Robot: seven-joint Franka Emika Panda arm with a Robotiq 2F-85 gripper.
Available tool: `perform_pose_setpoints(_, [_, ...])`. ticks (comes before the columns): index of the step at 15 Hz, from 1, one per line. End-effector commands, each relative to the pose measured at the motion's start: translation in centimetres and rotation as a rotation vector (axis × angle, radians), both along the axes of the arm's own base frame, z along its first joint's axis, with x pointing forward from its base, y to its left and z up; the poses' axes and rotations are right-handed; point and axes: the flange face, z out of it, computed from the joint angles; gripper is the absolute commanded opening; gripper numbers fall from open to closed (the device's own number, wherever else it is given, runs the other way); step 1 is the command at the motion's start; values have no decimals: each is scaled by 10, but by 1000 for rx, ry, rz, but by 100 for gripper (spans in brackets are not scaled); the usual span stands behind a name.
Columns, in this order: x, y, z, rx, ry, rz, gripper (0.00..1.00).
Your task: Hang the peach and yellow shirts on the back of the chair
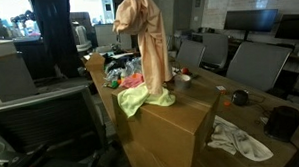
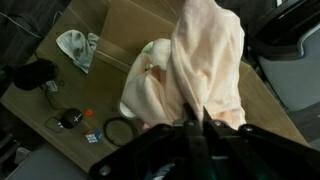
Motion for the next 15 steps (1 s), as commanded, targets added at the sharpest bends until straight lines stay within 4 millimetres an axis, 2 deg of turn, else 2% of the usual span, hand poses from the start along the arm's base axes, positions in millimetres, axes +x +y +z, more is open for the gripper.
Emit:
perform_pose_setpoints(1, [-8, 43, -8, -74, 53, 133, 1])
perform_pose_setpoints(5, [-5, 93, -23, -146, 121, 256, 1])
perform_pose_setpoints(9, [-13, 140, -28, -179, 182, 401, 1])
perform_pose_setpoints(11, [-19, 159, -28, -170, 204, 475, 1])
perform_pose_setpoints(15, [-31, 187, -25, -131, 269, 608, 1])
